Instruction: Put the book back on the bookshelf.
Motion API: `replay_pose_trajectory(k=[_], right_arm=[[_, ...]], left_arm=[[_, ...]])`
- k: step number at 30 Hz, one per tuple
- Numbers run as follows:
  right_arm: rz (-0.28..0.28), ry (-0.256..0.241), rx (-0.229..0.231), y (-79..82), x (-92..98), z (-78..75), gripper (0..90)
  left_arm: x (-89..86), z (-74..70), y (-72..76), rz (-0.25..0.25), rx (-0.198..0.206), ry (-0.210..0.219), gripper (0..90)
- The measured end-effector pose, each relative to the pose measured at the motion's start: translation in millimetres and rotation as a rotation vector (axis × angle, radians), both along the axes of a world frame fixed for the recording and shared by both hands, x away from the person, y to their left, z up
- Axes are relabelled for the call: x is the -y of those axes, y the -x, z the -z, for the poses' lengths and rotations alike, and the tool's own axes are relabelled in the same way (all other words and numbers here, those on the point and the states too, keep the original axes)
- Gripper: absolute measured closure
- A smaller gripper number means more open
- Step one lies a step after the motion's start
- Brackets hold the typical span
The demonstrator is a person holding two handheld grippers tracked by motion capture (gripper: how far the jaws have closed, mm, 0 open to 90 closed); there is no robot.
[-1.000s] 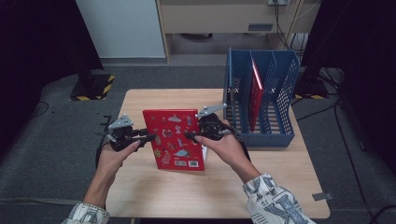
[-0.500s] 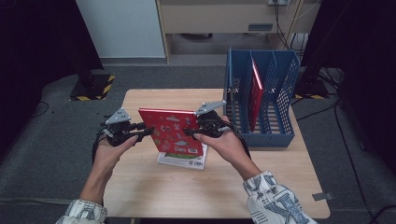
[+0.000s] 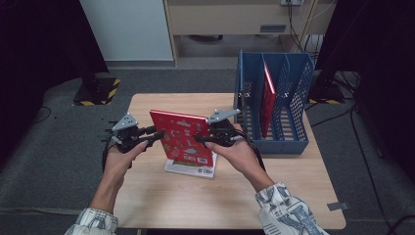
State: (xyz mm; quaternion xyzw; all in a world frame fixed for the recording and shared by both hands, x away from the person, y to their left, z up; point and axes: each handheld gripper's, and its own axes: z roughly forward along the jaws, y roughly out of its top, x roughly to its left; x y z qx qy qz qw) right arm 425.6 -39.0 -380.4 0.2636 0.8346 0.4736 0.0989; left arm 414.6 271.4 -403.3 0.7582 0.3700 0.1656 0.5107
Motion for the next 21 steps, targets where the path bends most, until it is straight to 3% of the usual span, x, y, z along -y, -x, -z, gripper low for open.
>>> replay_pose_trajectory(k=[8,14,21], right_arm=[[-0.011,-0.015,0.045,8.6,-1.3,-1.7,66.2],[-0.012,-0.048,0.037,13.3,-0.1,0.3,69.7],[-0.019,-0.055,0.052,20.5,-1.6,0.3,67.4]], left_arm=[[3.8,2.6,-1.7,-0.012,0.000,-0.004,46.1],[4.5,4.1,-1.3,-0.034,0.015,-0.009,41.3],[7.0,6.7,-0.6,-0.034,0.013,-0.014,38.8]])
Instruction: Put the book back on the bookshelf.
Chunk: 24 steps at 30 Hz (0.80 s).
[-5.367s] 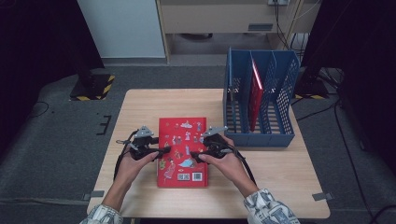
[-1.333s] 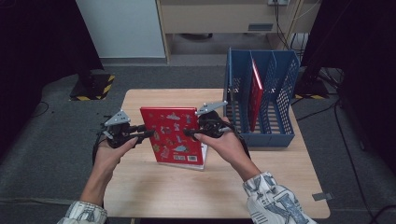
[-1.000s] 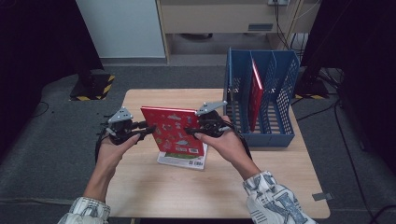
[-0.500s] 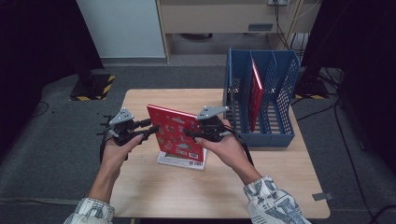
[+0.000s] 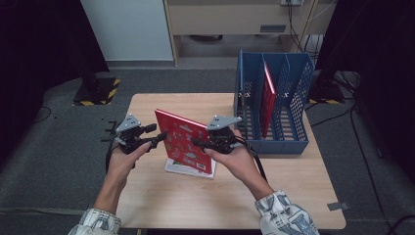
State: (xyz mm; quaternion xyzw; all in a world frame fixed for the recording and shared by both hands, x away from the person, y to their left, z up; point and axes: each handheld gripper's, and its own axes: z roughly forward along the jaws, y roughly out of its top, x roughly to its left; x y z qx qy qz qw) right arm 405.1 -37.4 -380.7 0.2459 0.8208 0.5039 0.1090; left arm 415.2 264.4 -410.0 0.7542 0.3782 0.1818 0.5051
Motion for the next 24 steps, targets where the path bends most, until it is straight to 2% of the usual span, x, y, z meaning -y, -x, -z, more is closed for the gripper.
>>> replay_pose_trajectory(k=[6,9,18,24], right_arm=[[0.004,-0.007,0.036,4.2,-1.4,-2.8,57.8],[0.001,-0.016,0.048,4.7,-2.4,-5.6,56.3],[-0.016,-0.039,0.054,2.4,-4.3,-7.8,62.2],[-0.033,-0.024,0.057,-1.5,-8.9,-11.2,65.1]], left_arm=[[4.9,5.0,-0.5,0.014,-0.013,-0.012,38.9],[7.7,7.9,-0.6,0.027,-0.026,-0.008,38.9],[10.3,16.3,1.8,0.044,-0.044,-0.008,39.2],[12.2,20.0,3.3,0.050,-0.054,-0.016,40.6]])
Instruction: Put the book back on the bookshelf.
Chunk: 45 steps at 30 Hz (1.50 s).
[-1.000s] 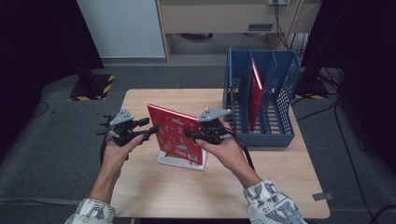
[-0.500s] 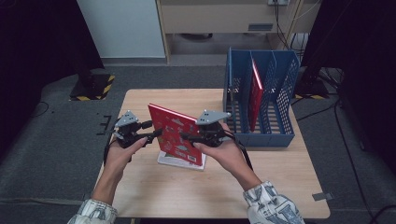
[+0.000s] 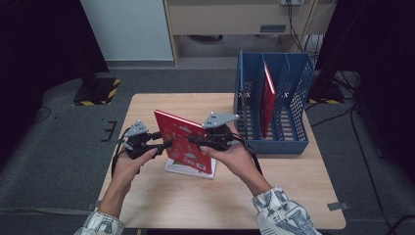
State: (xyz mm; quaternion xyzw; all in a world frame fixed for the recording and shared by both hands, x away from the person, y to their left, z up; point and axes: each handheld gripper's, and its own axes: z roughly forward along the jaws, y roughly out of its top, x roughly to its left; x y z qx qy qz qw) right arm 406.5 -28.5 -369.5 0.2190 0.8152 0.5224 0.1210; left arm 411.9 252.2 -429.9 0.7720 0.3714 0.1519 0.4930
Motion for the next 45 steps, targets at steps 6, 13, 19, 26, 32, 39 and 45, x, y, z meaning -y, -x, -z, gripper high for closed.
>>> replay_pose_trajectory(k=[6,13,19,26,32,39,45], right_arm=[[-0.032,-0.015,-0.005,-3.5,-3.0,0.0,64.0],[-0.034,-0.013,-0.007,-8.0,-4.4,-0.1,72.7],[-0.039,-0.020,-0.002,-10.6,-7.9,0.1,72.7],[-0.032,-0.036,0.004,-12.9,-9.0,1.0,76.6],[-0.028,-0.044,-0.002,-13.4,-7.9,0.4,78.4],[-0.003,-0.062,0.009,-13.1,-4.8,-3.5,79.1],[0.016,-0.069,0.018,-12.7,2.7,-8.3,79.2]], left_arm=[[-0.2,0.0,0.5,0.001,-0.002,0.000,40.5],[-0.2,-0.3,0.5,0.001,-0.005,-0.002,40.5],[0.0,-0.4,0.3,0.002,-0.005,-0.003,40.4],[0.2,1.1,-0.5,0.001,-0.018,-0.004,38.9],[-6.9,13.5,3.3,-0.036,-0.029,-0.027,27.3],[-26.7,37.8,10.7,-0.103,-0.064,-0.053,23.1],[-32.6,59.0,13.6,-0.177,-0.084,-0.134,18.4]])
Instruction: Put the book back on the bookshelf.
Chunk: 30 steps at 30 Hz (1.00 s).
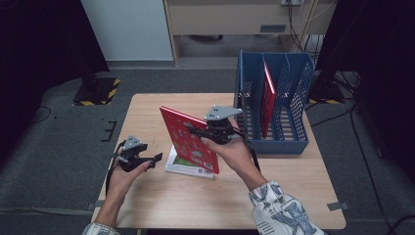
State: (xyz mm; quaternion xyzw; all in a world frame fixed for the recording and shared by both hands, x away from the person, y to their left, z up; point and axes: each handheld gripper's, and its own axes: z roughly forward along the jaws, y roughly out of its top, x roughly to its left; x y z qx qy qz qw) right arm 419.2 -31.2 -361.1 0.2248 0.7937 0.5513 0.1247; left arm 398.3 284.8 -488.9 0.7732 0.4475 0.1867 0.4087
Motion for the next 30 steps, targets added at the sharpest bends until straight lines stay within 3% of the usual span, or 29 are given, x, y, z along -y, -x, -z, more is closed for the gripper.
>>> replay_pose_trajectory(k=[5,8,12,18,23,30], right_arm=[[0.012,-0.009,0.002,1.5,7.0,-2.7,79.3],[0.017,-0.019,-0.001,2.0,11.4,-5.0,79.3],[0.024,-0.029,0.001,3.6,16.3,-9.3,79.3],[0.037,-0.027,0.004,5.6,21.6,-11.9,79.3],[0.052,-0.034,0.005,6.9,27.5,-14.6,79.3],[0.073,-0.039,0.006,10.2,39.4,-17.4,79.3]], left_arm=[[0.2,10.1,-1.2,-0.020,-0.028,-0.071,14.0],[-2.3,17.4,-1.0,-0.022,-0.063,-0.077,12.1],[-6.7,21.6,-1.3,-0.041,-0.082,-0.125,9.8],[-14.2,28.4,-2.5,-0.066,-0.120,-0.152,5.4],[-18.2,30.3,-1.3,-0.091,-0.134,-0.140,5.3],[-17.2,33.1,0.9,-0.112,-0.153,-0.204,5.4]])
